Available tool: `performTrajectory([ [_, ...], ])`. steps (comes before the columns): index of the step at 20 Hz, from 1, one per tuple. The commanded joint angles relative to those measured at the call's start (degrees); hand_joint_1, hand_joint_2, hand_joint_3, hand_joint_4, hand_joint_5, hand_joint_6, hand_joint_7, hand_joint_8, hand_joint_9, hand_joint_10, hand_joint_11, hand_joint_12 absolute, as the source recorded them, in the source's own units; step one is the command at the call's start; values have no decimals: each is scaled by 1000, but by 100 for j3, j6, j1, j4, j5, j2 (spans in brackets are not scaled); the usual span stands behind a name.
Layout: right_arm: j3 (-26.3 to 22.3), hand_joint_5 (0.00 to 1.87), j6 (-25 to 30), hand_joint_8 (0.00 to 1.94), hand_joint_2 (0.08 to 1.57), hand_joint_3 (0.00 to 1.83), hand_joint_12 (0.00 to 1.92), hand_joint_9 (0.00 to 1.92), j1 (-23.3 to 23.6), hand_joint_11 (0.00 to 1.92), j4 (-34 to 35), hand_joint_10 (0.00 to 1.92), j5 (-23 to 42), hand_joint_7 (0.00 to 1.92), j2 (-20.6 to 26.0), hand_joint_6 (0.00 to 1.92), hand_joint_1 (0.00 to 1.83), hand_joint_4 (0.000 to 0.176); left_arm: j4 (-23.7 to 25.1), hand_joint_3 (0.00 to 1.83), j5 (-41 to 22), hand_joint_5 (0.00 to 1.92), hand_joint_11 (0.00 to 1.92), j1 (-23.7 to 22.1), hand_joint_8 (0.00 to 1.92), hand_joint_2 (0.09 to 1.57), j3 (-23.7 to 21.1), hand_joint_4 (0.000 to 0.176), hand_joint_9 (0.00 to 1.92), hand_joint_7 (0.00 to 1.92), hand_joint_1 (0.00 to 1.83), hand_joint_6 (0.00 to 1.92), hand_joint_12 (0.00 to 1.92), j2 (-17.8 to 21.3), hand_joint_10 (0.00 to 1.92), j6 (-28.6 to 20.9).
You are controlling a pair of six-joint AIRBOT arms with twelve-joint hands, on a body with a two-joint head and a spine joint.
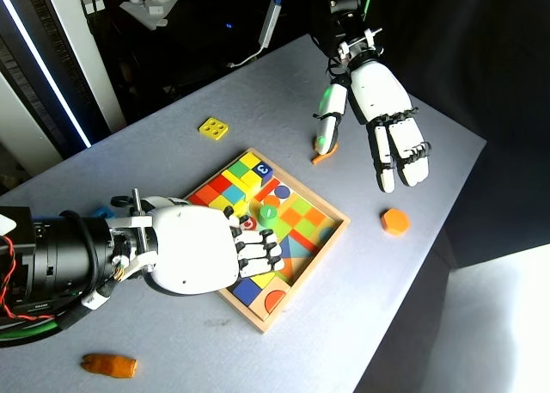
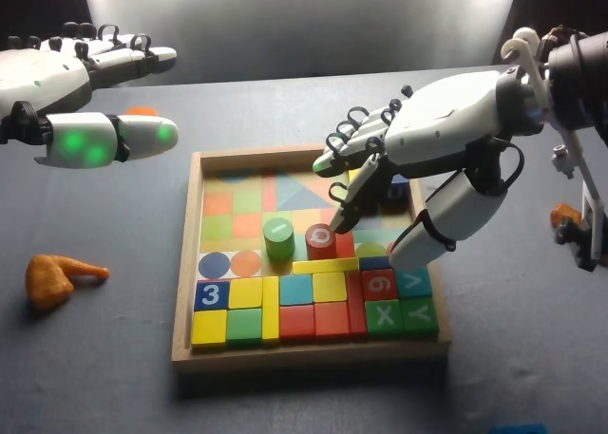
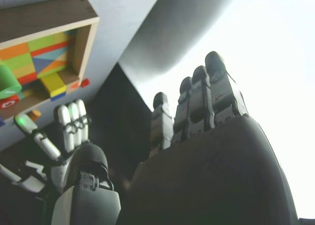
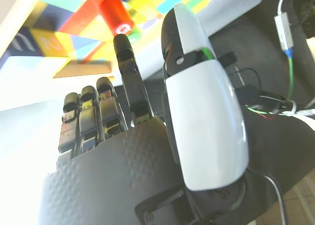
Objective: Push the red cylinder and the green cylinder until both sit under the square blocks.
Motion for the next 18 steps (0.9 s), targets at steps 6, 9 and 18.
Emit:
performTrajectory([
  [6,-25,508,-185,5,1110,1,12,0,-2,7,401,0,-110,14,-98,1,386,176,-100,0,-628,110,0,-73,0,1159,67,173,25,35,0,0,251,-20,2,-20],
  [9,-11,530,-244,6,1096,0,26,0,-7,27,402,0,-208,27,-137,7,449,175,-98,0,-601,115,0,-89,1,1153,85,173,35,40,0,1,290,-47,3,-20],
  [18,118,496,-267,0,1112,3,49,0,-62,27,404,0,-435,0,-229,0,442,176,-95,3,-573,102,0,-115,0,1152,94,176,14,31,0,0,232,-65,3,-20],
])
